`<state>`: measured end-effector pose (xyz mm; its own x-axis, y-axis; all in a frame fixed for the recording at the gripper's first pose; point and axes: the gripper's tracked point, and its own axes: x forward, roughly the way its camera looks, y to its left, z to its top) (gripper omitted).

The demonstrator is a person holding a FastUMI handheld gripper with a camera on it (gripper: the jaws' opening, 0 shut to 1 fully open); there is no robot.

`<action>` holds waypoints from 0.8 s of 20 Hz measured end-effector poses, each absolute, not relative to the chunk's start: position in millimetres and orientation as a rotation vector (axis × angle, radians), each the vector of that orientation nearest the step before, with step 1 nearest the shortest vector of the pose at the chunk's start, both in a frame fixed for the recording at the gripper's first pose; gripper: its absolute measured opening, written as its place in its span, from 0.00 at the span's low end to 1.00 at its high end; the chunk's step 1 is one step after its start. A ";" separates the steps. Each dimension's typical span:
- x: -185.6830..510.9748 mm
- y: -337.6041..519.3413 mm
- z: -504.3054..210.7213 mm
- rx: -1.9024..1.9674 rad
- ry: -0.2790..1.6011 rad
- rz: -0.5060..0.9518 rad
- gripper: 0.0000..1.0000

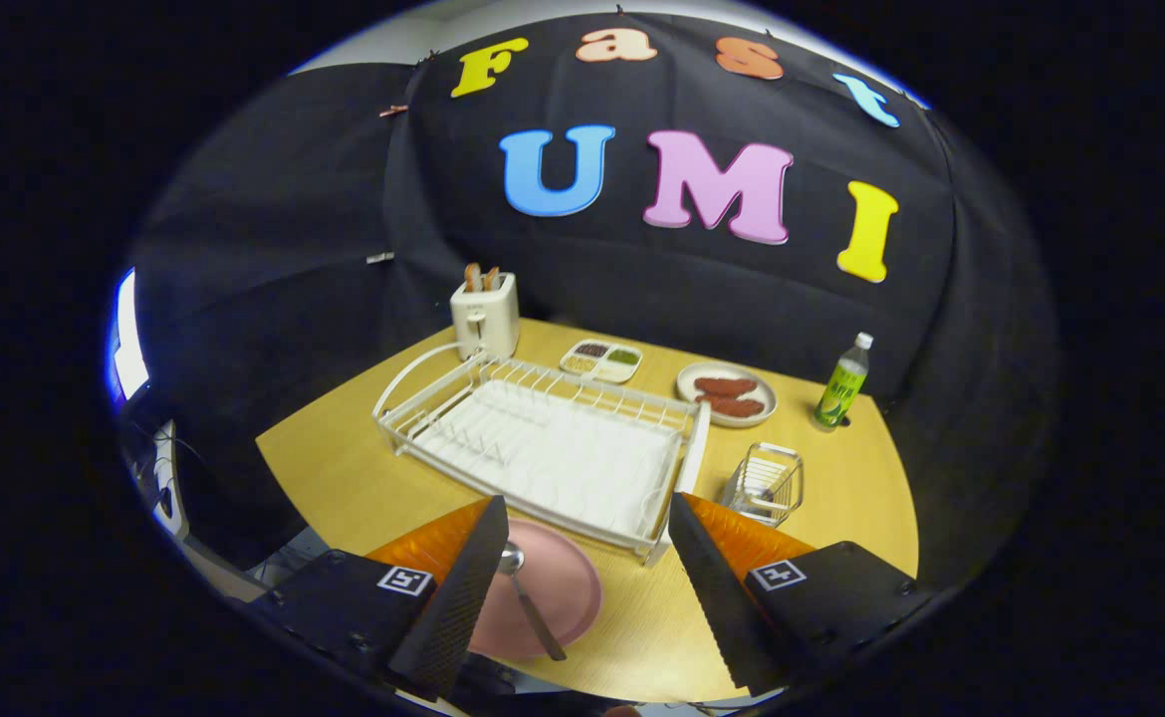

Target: Take the plate from the dish rack, then take the spoon from the basket and place it into the plate.

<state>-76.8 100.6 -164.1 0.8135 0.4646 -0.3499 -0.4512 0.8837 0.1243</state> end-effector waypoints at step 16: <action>-45.9 66.0 -55.7 0.147 0.189 0.323 0.98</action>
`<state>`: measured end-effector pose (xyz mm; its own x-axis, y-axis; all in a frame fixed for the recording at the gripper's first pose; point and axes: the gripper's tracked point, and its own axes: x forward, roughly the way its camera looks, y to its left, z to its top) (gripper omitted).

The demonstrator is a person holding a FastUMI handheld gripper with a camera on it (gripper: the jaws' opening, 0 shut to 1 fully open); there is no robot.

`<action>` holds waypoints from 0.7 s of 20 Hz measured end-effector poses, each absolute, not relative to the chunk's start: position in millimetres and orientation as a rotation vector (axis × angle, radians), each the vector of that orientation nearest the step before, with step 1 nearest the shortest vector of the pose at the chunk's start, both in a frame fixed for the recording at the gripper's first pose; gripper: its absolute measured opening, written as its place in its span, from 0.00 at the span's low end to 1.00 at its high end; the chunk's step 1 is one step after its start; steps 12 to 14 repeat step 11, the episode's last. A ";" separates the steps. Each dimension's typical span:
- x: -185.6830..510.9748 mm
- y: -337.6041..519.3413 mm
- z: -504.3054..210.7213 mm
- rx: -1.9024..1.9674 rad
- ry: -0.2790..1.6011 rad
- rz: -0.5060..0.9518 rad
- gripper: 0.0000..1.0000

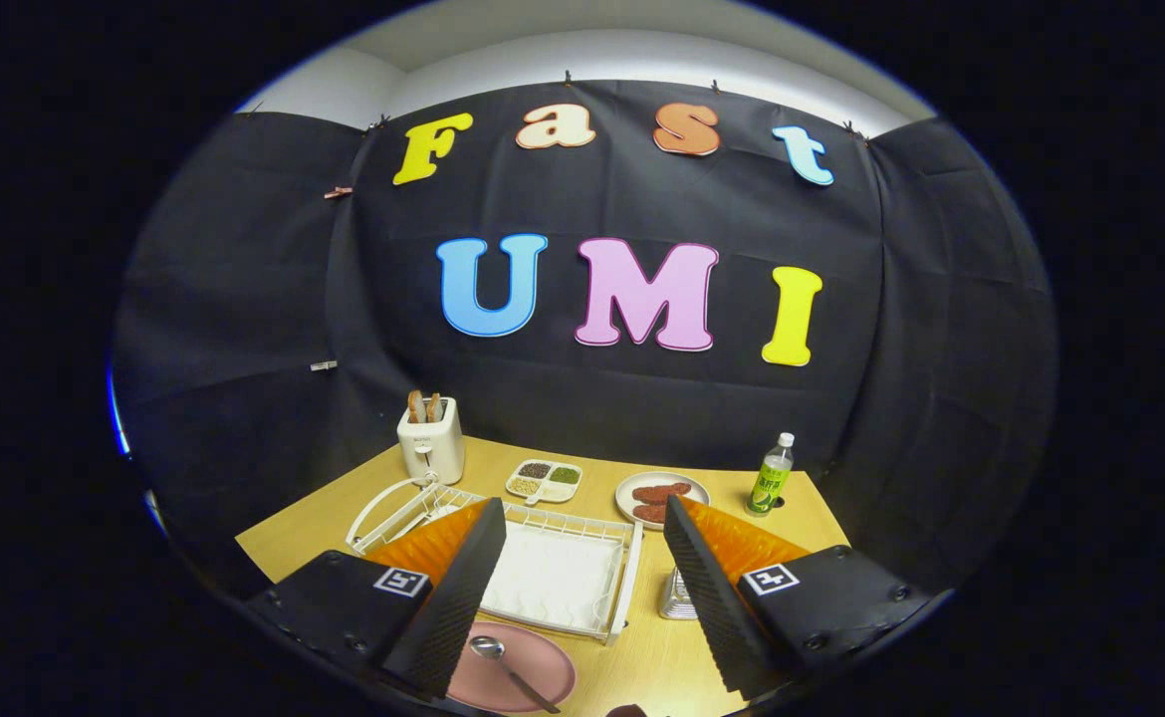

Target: Take the plate from the dish rack, then take the spoon from the basket and place it into the plate.

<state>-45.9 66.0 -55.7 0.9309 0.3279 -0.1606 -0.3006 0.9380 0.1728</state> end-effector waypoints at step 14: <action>-33.0 49.0 -52.7 0.105 0.171 0.326 0.98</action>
